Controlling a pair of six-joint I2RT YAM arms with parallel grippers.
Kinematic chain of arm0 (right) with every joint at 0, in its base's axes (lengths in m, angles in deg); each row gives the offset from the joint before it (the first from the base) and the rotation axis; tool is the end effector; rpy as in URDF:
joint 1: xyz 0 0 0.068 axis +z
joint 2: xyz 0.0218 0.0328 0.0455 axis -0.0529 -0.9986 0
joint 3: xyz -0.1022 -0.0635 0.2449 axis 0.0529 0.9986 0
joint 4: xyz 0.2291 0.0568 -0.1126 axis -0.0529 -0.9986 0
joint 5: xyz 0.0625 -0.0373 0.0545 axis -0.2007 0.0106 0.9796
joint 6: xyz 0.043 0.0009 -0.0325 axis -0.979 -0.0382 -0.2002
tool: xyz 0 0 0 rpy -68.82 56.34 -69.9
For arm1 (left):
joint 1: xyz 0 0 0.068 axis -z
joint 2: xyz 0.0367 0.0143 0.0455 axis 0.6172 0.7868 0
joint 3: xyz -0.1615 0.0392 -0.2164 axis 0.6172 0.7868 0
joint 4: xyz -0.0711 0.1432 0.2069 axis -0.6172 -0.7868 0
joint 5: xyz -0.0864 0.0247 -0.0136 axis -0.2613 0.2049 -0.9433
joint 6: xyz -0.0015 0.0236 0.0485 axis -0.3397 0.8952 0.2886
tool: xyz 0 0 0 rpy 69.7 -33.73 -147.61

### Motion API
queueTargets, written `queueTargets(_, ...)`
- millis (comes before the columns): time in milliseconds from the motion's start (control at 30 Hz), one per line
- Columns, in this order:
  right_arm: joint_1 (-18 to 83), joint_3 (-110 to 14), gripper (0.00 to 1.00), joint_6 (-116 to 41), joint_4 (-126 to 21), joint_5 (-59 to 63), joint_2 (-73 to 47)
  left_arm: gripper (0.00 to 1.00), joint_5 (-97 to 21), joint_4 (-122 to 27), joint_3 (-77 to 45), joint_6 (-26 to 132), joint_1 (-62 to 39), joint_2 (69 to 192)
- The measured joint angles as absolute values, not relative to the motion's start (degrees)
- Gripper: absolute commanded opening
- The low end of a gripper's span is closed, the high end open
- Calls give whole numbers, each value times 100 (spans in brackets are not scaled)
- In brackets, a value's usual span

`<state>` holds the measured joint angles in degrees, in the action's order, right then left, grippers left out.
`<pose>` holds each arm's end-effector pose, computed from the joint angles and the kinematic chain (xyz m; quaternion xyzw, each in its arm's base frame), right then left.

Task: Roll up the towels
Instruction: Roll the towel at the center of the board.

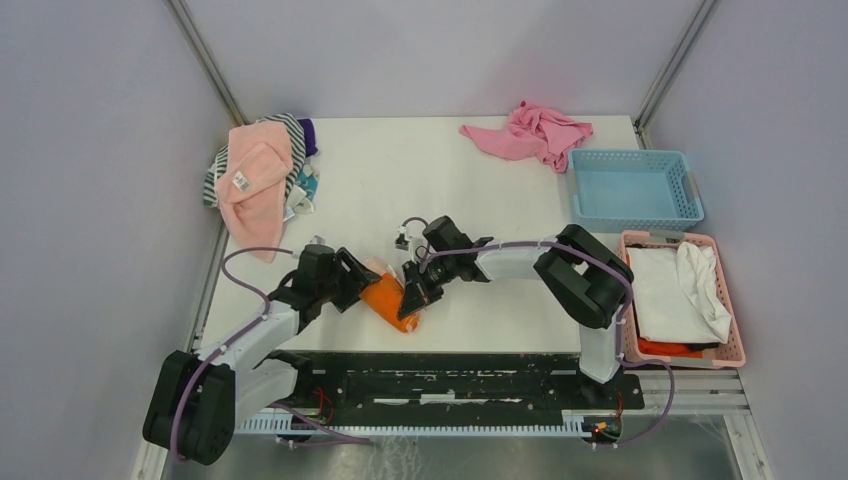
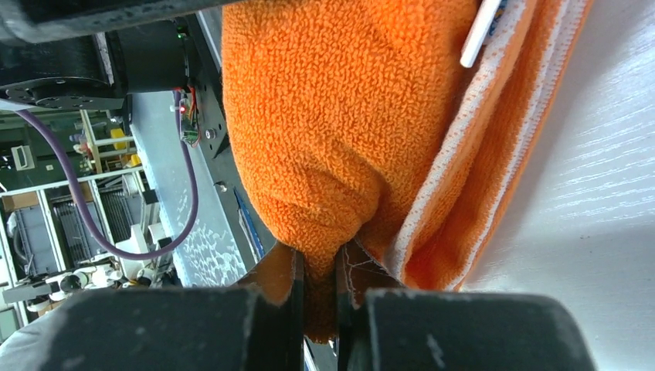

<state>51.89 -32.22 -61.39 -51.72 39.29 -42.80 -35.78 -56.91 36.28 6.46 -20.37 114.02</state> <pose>0.2301 0.3013 0.1311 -0.2638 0.8406 0.4728 0.0117 0.1769 -0.0606 0.1520 -0.3005 0.8780 -0.2658 0.2610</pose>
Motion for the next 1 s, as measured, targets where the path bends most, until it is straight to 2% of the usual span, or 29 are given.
queueTargets(33, 5191, -3235, 15, -6124, -5205, 3914, -4273, 63, -3574, -5638, 3670, 646, -2037, 11402)
queueTargets(67, 5194, -3253, 26, -6095, -5277, 3876, -4260, 60, -3569, -5601, 3709, 646, -2040, 11405)
queueTargets(100, 5229, -3292, 28, -6006, -5456, 3708, -4168, 59, -3576, -5472, 3788, 644, -2042, 11431)
queueTargets(167, 5257, -3299, 38, -5949, -5552, 3575, -4098, 57, -3582, -5413, 3799, 650, -2040, 11496)
queueTargets(300, 5410, -3312, 56, -5687, -6070, 2878, -3659, 56, -3681, -5219, 3788, 650, -2040, 11746)
queueTargets(367, 5548, -3320, 68, -5514, -6440, 2314, -3364, 56, -3727, -5164, 3753, 650, -2040, 11829)
queueTargets(467, 5880, -3329, 76, -5258, -7082, 1304, -2905, 56, -3724, -5173, 3707, 653, -2040, 11855)
queueTargets(567, 6413, -3436, 83, -4985, -7664, 187, -2527, 56, -3709, -5295, 3615, 679, -2037, 11870)
queueTargets(767, 7620, -4072, 87, -4316, -8024, -1938, -2393, 57, -3571, -5649, 3395, 705, -1952, 11894)
queueTargets(1000, 8461, -4874, 88, -3344, -7644, -3382, -3283, 58, -3412, -6021, 3056, 709, -1806, 12124)
